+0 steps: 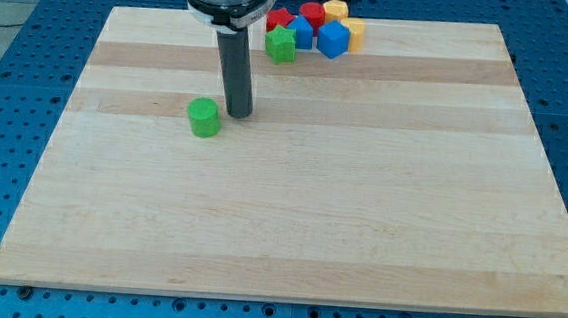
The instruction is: Move the green circle to the centre left of the board
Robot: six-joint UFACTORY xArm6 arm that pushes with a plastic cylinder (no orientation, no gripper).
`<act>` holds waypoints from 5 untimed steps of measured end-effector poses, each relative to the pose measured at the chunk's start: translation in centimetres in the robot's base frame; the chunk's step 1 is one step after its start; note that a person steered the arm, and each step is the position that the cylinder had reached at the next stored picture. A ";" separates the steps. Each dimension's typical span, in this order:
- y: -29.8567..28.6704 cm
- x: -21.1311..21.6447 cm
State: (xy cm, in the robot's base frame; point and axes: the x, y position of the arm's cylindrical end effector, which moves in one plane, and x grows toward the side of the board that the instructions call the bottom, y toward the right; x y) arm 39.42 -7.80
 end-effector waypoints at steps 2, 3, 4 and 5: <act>-2.7 0.5; -3.9 0.5; -3.5 1.3; -2.0 2.5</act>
State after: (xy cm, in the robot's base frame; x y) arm 41.89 -9.79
